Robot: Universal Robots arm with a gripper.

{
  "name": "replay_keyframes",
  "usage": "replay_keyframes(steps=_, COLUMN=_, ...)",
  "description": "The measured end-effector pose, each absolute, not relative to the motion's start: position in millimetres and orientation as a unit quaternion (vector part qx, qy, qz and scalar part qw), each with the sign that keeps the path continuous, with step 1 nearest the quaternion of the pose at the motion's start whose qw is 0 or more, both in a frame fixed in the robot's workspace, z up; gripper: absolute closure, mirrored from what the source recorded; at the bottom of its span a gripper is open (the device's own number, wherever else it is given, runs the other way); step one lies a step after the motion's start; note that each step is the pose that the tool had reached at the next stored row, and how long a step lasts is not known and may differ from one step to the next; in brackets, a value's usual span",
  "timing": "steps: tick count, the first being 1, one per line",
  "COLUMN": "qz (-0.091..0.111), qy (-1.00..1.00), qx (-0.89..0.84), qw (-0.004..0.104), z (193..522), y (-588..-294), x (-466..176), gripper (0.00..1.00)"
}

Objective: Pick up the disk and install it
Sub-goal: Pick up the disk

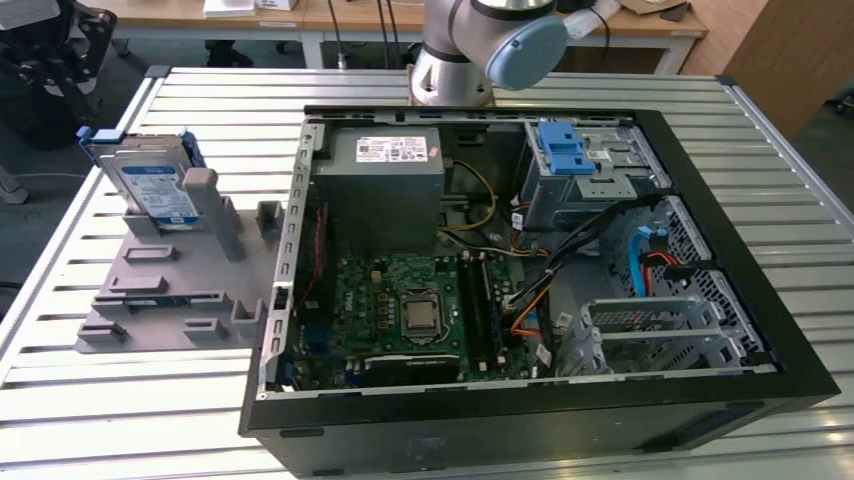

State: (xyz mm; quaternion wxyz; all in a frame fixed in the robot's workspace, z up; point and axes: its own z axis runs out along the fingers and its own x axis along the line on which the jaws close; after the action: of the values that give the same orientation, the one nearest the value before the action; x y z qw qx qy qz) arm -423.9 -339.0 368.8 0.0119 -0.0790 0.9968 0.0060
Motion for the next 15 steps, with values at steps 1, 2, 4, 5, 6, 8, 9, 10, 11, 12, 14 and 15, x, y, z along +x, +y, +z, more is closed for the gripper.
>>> replay_keyframes(steps=1, qz=0.006, qy=0.996, qx=-0.087, qw=0.012, z=368.8, y=-339.0, x=-423.9, gripper=0.89)
replay_keyframes(steps=2, qz=0.006, qy=0.996, qx=-0.093, qw=0.012, z=368.8, y=-339.0, x=-423.9, gripper=0.89)
replay_keyframes(steps=4, qz=0.006, qy=0.995, qx=-0.101, qw=0.012, z=368.7, y=-339.0, x=-424.0, gripper=0.89)
replay_keyframes(steps=5, qz=0.006, qy=0.994, qx=-0.104, qw=0.012, z=368.7, y=-339.0, x=-424.0, gripper=0.89)
replay_keyframes(steps=6, qz=0.006, qy=0.994, qx=-0.109, qw=0.012, z=368.6, y=-339.0, x=-424.0, gripper=0.89)
replay_keyframes(steps=8, qz=0.006, qy=0.993, qx=-0.119, qw=0.012, z=368.4, y=-339.0, x=-424.1, gripper=0.89)
replay_keyframes(steps=9, qz=0.007, qy=0.992, qx=-0.124, qw=0.012, z=368.3, y=-339.0, x=-424.2, gripper=0.89)
replay_keyframes(steps=10, qz=0.007, qy=0.992, qx=-0.129, qw=0.012, z=368.2, y=-339.0, x=-424.3, gripper=0.89)
replay_keyframes(steps=11, qz=0.007, qy=0.991, qx=-0.134, qw=0.012, z=368.2, y=-339.0, x=-424.4, gripper=0.89)
replay_keyframes(steps=12, qz=0.007, qy=0.99, qx=-0.139, qw=0.011, z=368.2, y=-339.0, x=-424.4, gripper=0.89)
replay_keyframes(steps=14, qz=0.007, qy=0.989, qx=-0.151, qw=0.011, z=368.1, y=-339.0, x=-424.6, gripper=0.89)
replay_keyframes(steps=15, qz=0.007, qy=0.988, qx=-0.157, qw=0.011, z=368.1, y=-339.0, x=-424.6, gripper=0.89)
